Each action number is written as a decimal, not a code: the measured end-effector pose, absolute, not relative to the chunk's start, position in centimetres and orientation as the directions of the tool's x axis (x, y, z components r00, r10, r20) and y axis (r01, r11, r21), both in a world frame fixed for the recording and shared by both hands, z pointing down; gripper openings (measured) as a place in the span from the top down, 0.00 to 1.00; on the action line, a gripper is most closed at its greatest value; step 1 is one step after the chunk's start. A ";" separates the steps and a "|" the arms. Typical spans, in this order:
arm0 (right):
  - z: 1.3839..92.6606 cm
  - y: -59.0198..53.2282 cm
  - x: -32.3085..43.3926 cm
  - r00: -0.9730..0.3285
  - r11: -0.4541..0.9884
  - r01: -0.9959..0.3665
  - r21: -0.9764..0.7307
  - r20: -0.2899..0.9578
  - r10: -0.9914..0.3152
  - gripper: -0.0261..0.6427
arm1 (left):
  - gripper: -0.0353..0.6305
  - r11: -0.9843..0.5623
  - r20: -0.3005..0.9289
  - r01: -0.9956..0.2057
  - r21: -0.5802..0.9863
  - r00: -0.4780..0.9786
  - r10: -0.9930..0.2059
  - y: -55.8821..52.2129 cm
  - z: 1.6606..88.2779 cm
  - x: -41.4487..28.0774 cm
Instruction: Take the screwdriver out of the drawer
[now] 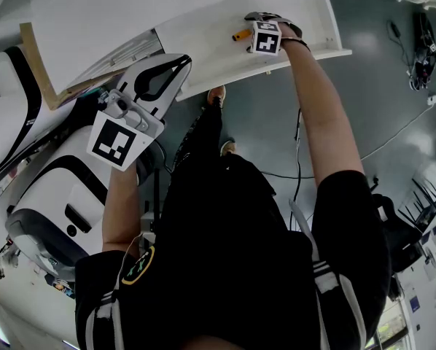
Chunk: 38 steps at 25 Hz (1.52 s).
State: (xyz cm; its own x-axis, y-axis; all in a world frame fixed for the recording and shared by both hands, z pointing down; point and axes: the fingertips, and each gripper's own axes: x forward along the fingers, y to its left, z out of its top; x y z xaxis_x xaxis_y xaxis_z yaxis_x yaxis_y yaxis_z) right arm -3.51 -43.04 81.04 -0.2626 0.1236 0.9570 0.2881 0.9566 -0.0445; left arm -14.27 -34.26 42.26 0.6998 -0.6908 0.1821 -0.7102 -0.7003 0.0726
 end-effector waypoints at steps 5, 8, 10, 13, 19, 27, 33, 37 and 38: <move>80.7 -42.8 -3.4 -0.264 0.952 0.302 -0.045 0.956 0.129 0.35 | 0.91 -0.710 0.183 -0.700 0.075 0.709 -0.681 -34.2 42.2 -13.8; 80.4 -42.6 -3.2 -0.257 0.950 0.308 -0.051 0.957 0.135 0.44 | 0.91 -0.713 0.182 -0.696 0.077 0.713 -0.677 -34.2 42.3 -13.8; 80.3 -42.5 -3.2 -0.257 0.950 0.306 -0.055 0.957 0.139 0.55 | 0.91 -0.714 0.182 -0.696 0.079 0.714 -0.676 -34.1 42.3 -13.8; 80.5 -42.6 -3.5 -0.271 0.951 0.306 -0.047 0.953 0.134 0.57 | 0.91 -0.714 0.181 -0.695 0.080 0.715 -0.675 -34.1 42.2 -13.7; 80.2 -42.5 -3.6 -0.281 0.949 0.314 -0.029 0.952 0.122 0.62 | 0.91 -0.716 0.186 -0.694 0.080 0.716 -0.673 -33.9 42.2 -13.6; 80.3 -42.2 -3.4 -0.275 0.938 0.344 0.044 0.960 0.055 0.77 | 0.91 -0.721 0.179 -0.689 0.077 0.721 -0.669 -33.3 42.0 -13.3; 79.3 -42.5 -3.5 -0.310 0.953 0.292 0.080 0.951 0.016 0.78 | 0.91 -0.721 0.171 -0.689 0.073 0.721 -0.672 -32.8 41.6 -13.4; 78.5 -43.0 -3.5 -0.320 0.957 0.271 0.102 0.947 -0.011 0.78 | 0.91 -0.726 0.163 -0.684 0.068 0.726 -0.668 -32.4 41.2 -13.1; 78.1 -43.0 -3.6 -0.324 0.958 0.266 0.106 0.946 -0.014 0.78 | 0.91 -0.727 0.160 -0.683 0.066 0.727 -0.668 -32.4 41.1 -13.1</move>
State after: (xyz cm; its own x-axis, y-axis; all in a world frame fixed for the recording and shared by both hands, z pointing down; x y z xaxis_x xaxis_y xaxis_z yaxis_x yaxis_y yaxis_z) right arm -3.62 -42.96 78.12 -0.3244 -0.0141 0.9458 0.2663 0.9581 0.1056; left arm -13.09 -32.36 41.09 0.7265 -0.6682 0.1603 -0.6833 -0.7271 0.0662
